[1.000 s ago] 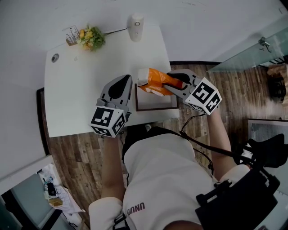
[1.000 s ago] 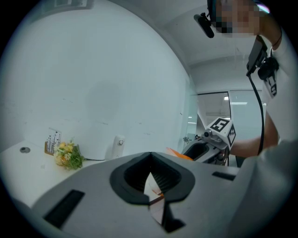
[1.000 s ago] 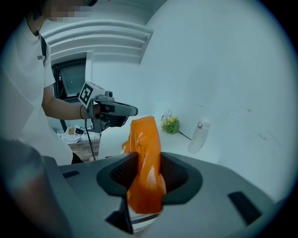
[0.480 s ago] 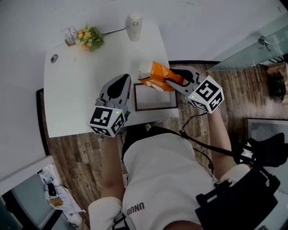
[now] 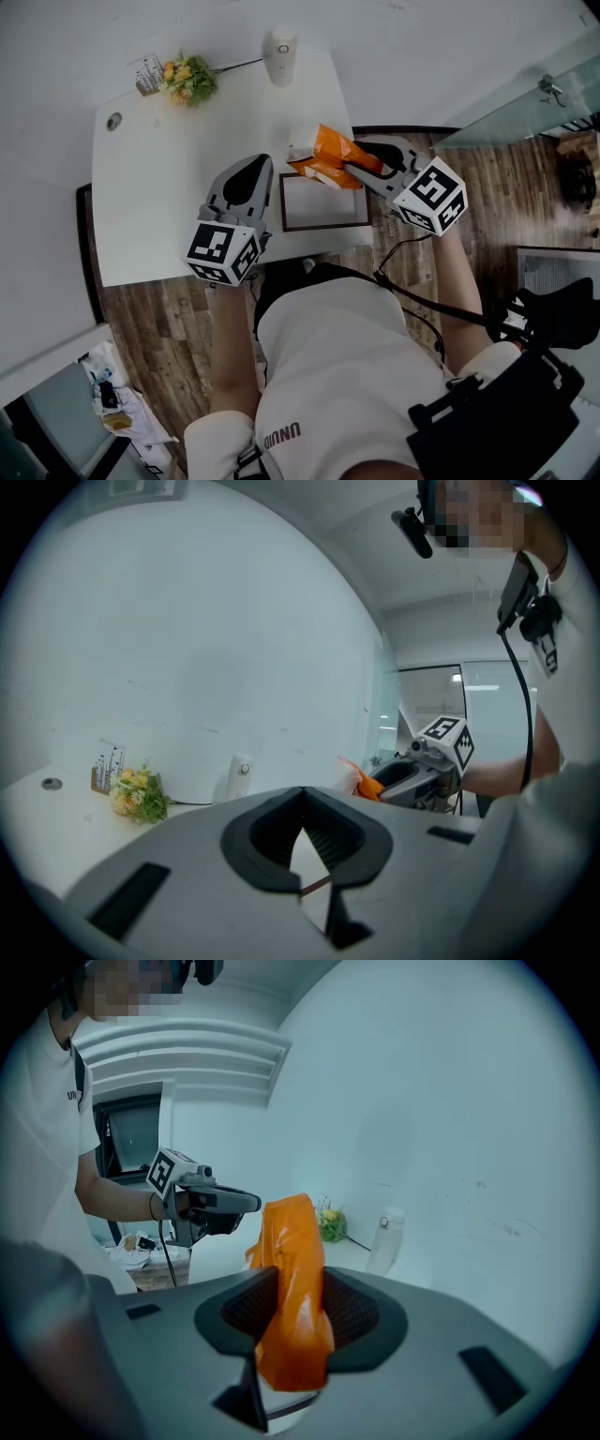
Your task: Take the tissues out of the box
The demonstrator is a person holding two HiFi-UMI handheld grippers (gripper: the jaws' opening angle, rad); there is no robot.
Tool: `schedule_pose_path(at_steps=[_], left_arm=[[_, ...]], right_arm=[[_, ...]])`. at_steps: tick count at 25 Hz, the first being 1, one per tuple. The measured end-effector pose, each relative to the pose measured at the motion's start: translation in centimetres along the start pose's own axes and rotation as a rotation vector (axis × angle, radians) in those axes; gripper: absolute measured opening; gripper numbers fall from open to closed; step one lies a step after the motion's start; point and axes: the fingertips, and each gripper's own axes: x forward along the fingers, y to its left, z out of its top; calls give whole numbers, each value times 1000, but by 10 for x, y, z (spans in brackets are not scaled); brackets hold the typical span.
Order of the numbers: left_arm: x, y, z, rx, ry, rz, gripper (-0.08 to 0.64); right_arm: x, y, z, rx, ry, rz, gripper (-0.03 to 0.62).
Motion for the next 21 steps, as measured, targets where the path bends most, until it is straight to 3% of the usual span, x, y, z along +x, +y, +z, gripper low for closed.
schedule_pose_path(at_steps=[21], left_arm=[[2,-1,-3,-7,7,3,13]], right_arm=[[-2,-3,-1,16,-7,3,160]])
